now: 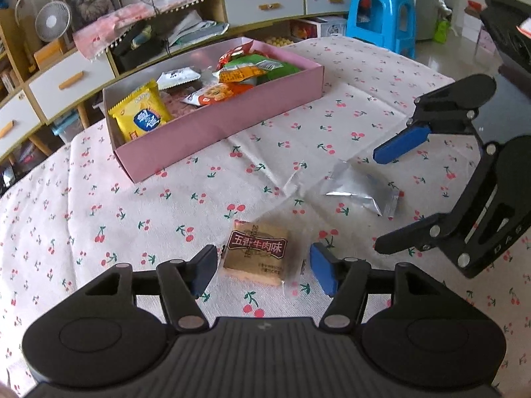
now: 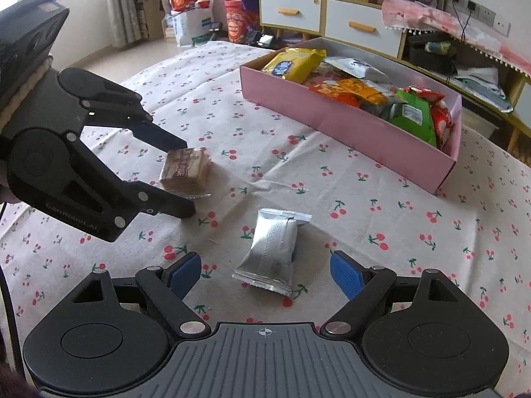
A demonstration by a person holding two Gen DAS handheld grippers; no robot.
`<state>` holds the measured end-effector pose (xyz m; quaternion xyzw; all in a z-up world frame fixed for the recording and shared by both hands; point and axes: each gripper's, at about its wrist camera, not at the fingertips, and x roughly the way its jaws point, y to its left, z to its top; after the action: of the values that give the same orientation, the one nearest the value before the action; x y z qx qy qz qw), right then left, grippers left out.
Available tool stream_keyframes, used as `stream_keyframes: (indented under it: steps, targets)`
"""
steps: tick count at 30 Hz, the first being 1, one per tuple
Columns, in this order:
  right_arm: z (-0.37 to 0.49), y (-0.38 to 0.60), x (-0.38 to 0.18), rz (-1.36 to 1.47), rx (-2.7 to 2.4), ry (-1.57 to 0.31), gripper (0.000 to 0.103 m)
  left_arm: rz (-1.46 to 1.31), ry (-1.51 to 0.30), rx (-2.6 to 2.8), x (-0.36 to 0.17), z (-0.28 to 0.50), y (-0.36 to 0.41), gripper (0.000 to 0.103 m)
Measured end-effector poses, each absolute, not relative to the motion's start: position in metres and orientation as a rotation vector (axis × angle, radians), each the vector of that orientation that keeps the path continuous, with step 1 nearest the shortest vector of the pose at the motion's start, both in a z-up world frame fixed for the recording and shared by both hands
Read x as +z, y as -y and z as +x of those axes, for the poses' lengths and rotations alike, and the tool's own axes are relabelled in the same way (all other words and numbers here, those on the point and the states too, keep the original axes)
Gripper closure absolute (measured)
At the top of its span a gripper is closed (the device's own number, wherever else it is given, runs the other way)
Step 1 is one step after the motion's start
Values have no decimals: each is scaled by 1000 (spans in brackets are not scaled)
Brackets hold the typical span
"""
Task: Organize snacks
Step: 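Grasp brown biscuit pack with left tool while right tool grasps silver foil pack, then carry biscuit pack into pink box with left tool while right tool carries foil pack there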
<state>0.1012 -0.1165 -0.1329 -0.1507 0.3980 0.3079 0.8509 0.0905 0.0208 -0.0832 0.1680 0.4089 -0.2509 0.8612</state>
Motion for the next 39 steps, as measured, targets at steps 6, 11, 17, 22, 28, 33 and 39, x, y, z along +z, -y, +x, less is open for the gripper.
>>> stream_keyframes:
  steps: [6, 11, 17, 22, 28, 33, 39]
  targets:
    - [102, 112, -135, -333, 633, -826, 27, 354, -856, -516, -81, 91, -21, 55]
    - [101, 109, -133, -334, 643, -814, 52, 345, -863, -502, -80, 95, -22, 59]
    - [104, 111, -129, -308, 630, -814, 76, 332, -853, -462, -77, 98, -25, 60]
    - [110, 120, -123, -263, 581, -792, 76, 302, -841, -422, -72, 104, -28, 60]
    - [120, 132, -109, -198, 533, -759, 76, 261, -804, -388, -62, 111, -27, 60]
    - [130, 136, -100, -165, 501, -736, 76, 223, -777, -369, -54, 118, -24, 60]
    - [146, 140, -88, -106, 465, -712, 76, 181, -749, -340, -47, 130, -22, 60]
